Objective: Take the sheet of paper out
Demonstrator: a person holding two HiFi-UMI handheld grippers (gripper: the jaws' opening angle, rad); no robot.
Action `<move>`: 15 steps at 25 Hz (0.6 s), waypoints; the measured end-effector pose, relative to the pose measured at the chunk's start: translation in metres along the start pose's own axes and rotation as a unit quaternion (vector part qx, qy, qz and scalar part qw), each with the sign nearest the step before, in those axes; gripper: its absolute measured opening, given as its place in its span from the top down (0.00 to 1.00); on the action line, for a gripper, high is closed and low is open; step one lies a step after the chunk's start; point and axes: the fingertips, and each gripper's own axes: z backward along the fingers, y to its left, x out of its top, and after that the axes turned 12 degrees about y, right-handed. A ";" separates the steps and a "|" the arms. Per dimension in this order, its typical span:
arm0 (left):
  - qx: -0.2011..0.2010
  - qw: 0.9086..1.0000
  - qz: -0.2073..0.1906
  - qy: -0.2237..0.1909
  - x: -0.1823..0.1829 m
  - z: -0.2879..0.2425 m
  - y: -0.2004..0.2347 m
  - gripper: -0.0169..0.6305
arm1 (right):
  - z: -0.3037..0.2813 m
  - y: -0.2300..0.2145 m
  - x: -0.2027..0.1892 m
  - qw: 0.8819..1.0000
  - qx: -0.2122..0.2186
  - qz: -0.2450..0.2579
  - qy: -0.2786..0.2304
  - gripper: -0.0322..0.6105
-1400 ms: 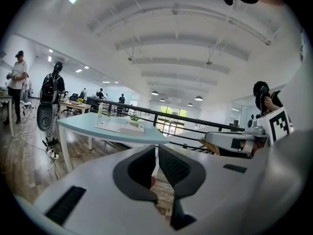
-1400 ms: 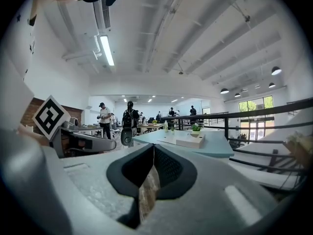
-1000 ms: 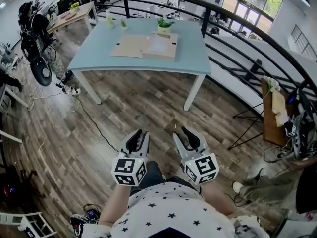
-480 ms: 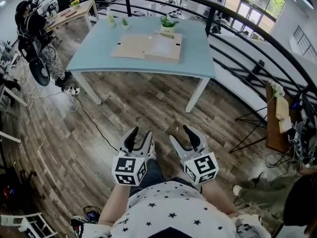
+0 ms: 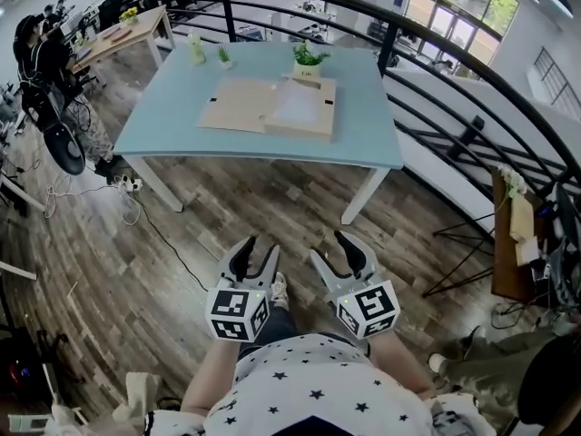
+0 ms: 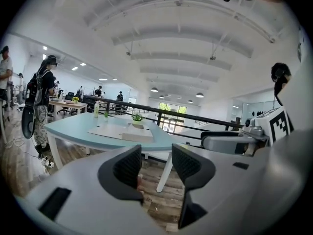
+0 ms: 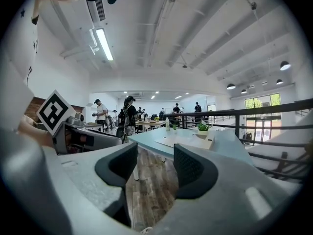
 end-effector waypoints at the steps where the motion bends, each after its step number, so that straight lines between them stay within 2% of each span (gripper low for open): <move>1: 0.000 1.000 0.000 0.000 0.007 -0.007 0.005 0.68 | -0.009 -0.005 0.006 1.000 0.000 0.000 -0.001 0.62; 10: -0.003 1.000 0.002 0.008 0.061 -0.064 0.064 0.69 | -0.090 -0.043 0.057 1.000 -0.002 -0.001 -0.001 0.62; 15: -0.001 1.000 0.003 0.011 0.085 -0.108 0.103 0.70 | -0.143 -0.072 0.072 1.000 -0.010 -0.004 0.003 0.62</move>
